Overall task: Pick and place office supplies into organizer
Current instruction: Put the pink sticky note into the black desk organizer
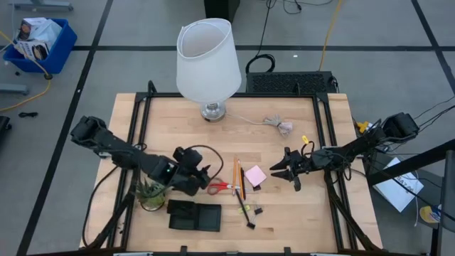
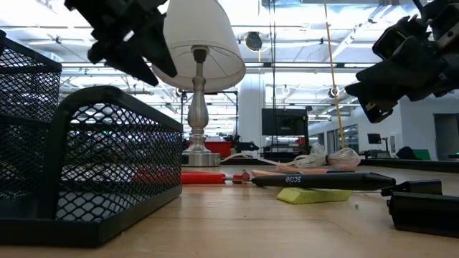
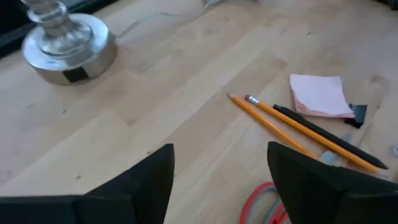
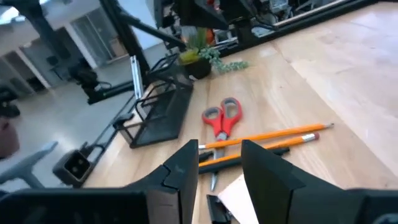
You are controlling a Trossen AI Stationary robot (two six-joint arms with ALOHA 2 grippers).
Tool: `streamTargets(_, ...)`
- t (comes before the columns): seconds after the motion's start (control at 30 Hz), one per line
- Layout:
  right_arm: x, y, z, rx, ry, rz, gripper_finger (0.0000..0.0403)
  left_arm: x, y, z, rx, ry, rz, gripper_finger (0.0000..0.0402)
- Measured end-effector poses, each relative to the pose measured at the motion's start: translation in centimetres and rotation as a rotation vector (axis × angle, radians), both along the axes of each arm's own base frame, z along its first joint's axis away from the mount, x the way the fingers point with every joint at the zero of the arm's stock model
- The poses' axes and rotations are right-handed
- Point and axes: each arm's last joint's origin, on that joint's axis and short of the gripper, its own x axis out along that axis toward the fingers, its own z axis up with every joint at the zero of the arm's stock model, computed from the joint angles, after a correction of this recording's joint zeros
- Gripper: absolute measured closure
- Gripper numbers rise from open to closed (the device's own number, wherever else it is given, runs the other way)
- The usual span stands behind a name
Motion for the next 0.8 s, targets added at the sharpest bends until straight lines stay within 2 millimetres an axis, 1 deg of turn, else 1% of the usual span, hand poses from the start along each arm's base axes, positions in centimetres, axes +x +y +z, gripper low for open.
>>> streamTargets(0.1,0.0,0.3,0.9,0.006,-0.092,0.085,0.0287,0.3,0.1,0.1,-0.003,-0.015,-0.009,0.0138)
streamTargets(0.17,0.0,0.3,1.6,0.005,-0.158,0.11,0.0287,0.4,0.0,0.2,0.002,-0.028,-0.021,0.0142)
streamTargets(0.23,-0.1,0.3,1.7,0.007,-0.167,0.123,0.0287,0.5,0.0,0.3,0.018,-0.027,-0.042,0.0145)
streamTargets(0.33,-0.1,0.3,1.3,-0.026,-0.131,0.104,0.0287,0.7,-0.1,0.4,0.049,-0.027,-0.062,0.015)
streamTargets(0.53,-0.1,0.3,0.1,-0.067,-0.028,0.114,0.0287,0.7,0.1,0.4,0.078,-0.042,-0.033,0.0153)
streamTargets(0.7,-0.1,0.3,-0.6,-0.26,0.014,0.141,0.0287,0.7,0.1,0.4,0.078,-0.042,-0.033,0.0153)
streamTargets(0.77,-0.3,0.4,-1.4,-0.344,0.085,0.176,0.0287,0.7,0.0,0.4,0.076,-0.042,-0.033,0.0154)
streamTargets(0.8,-0.2,0.6,-1.5,-0.387,0.109,0.2,0.0287,0.7,0.0,0.4,0.074,-0.044,-0.03,0.0153)
